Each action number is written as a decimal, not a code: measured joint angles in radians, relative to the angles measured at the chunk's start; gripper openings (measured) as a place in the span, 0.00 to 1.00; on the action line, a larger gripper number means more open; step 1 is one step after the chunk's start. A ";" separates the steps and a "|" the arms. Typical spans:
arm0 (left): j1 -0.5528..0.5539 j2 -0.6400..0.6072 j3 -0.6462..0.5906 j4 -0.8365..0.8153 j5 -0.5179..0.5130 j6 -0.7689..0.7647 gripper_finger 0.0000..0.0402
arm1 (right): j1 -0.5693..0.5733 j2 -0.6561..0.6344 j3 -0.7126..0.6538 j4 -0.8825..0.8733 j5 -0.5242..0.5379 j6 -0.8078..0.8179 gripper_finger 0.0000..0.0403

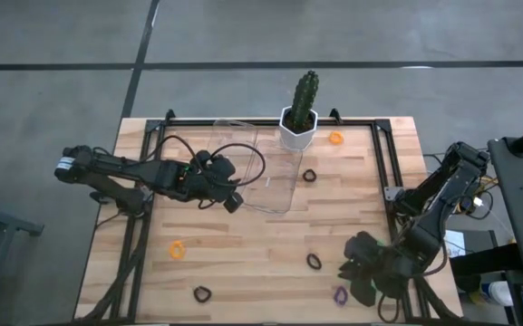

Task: Sort items
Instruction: Put the purple keychain into the green bin

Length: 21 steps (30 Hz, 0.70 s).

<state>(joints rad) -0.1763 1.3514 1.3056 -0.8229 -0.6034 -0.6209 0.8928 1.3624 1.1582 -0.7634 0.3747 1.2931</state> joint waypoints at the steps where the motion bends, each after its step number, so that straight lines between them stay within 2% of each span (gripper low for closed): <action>1: -0.001 0.000 0.000 0.000 0.000 0.000 0.32 | -0.002 0.000 -0.001 0.000 -0.005 -0.003 0.18; 9: -0.002 0.000 -0.001 0.000 0.000 0.000 0.32 | -0.014 0.001 -0.002 0.018 -0.074 -0.008 0.16; 21: -0.004 0.000 -0.002 -0.001 0.001 -0.006 0.32 | -0.050 0.115 -0.002 0.043 -0.309 -0.013 0.25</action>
<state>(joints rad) -0.1799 1.3514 1.3033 -0.8237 -0.6025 -0.6270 0.8428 1.4779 1.1557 -0.7201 0.0653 1.2800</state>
